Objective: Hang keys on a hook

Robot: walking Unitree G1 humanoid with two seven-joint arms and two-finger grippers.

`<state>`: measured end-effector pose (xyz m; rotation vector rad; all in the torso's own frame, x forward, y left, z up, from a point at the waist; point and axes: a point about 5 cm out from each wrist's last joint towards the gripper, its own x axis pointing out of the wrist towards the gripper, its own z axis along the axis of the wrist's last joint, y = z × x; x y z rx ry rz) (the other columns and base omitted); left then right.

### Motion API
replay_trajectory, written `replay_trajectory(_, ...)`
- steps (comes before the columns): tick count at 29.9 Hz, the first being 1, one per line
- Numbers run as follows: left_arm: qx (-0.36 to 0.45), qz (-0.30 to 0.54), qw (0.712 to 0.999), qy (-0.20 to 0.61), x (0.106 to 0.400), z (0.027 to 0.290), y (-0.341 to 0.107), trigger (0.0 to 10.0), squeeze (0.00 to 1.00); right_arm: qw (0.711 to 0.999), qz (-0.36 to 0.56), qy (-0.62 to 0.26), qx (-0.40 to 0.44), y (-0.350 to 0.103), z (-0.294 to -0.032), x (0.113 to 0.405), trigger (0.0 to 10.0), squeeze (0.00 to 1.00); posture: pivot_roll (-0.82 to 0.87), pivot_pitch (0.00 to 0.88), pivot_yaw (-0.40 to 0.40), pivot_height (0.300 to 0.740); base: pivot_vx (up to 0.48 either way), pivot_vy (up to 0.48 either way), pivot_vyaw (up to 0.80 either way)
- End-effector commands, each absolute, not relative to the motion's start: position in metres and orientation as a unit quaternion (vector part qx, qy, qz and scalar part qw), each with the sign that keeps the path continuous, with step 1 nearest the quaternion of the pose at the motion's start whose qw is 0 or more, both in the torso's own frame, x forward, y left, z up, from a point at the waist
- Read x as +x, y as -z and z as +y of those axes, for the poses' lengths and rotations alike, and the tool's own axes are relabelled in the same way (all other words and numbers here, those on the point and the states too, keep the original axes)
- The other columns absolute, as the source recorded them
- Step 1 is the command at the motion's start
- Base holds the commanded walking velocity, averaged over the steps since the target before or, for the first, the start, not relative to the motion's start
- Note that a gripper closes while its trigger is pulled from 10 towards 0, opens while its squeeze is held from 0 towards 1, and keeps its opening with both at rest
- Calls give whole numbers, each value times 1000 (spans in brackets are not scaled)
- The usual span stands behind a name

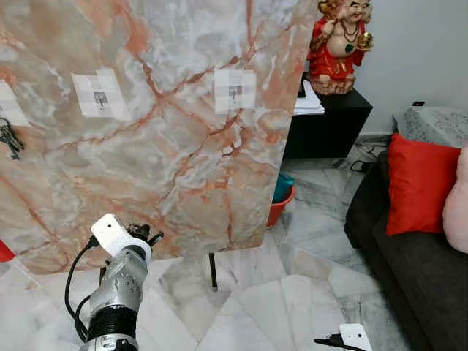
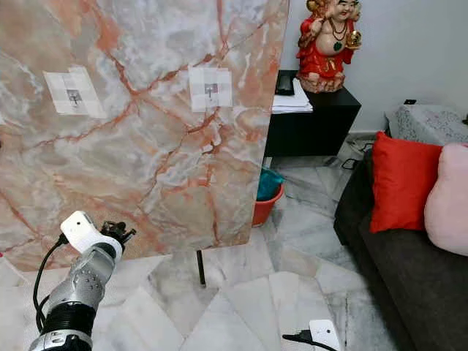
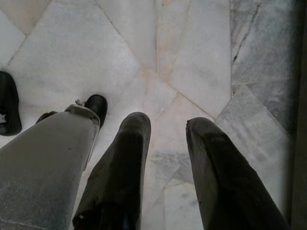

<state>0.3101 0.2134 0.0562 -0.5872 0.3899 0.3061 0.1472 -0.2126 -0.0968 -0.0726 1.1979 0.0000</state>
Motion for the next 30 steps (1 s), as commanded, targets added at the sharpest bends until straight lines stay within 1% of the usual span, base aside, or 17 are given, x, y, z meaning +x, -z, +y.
replay_trajectory(1,-300,201,925,-117,310,206,-59,10000,0,824,566,2,-36,96,-217,147,10000,0,10,0,-125,740,0,0,0)
replay_trajectory(5,-334,201,915,-105,309,206,-64,10000,0,823,566,-2,-36,96,-216,146,10000,0,9,0,-124,740,0,0,0)
replay_trajectory(10,-273,191,943,1,308,192,-77,10000,0,823,567,-5,-37,97,-215,146,10000,0,11,0,-127,740,0,0,0)
replay_trajectory(12,-281,183,942,5,308,190,-80,10000,0,824,566,1,-32,97,-215,146,10000,0,10,0,-127,740,0,0,0)
replay_trajectory(15,-268,180,947,1,308,191,-82,10000,0,824,566,1,-33,97,-215,146,10000,0,10,0,-127,740,0,0,0)
replay_trajectory(16,-269,171,948,-19,310,194,-84,10000,0,824,566,1,-34,97,-214,147,10000,0,10,0,-128,740,0,0,0)
replay_trajectory(18,-265,162,950,-28,312,195,-87,10000,0,824,565,1,-34,97,-213,147,10000,0,10,0,-128,740,0,0,0)
replay_trajectory(20,-236,168,957,-29,312,196,-85,10000,0,824,565,3,-37,96,-214,148,10000,0,12,0,-128,740,0,0,0)
replay_trajectory(22,-172,191,966,-24,309,199,-72,10000,0,825,565,4,-38,96,-214,148,10000,0,19,0,-127,740,0,0,0)
replay_trajectory(24,-148,221,963,-30,305,204,-55,10000,0,825,564,4,-38,96,-215,149,10000,0,19,0,-127,740,0,0,0)
replay_trajectory(26,-65,277,958,-30,293,214,-24,10000,0,825,564,4,-39,95,-216,149,10000,0,18,0,-123,740,0,0,0)
replay_trajectory(28,-51,293,954,-36,288,218,-16,10000,0,825,563,5,-38,95,-216,150,10000,0,17,0,-119,740,0,0,0)
replay_trajectory(30,29,326,945,-20,279,222,-3,10000,0,827,562,7,-36,95,-216,150,10000,0,15,0,-114,740,0,0,0)
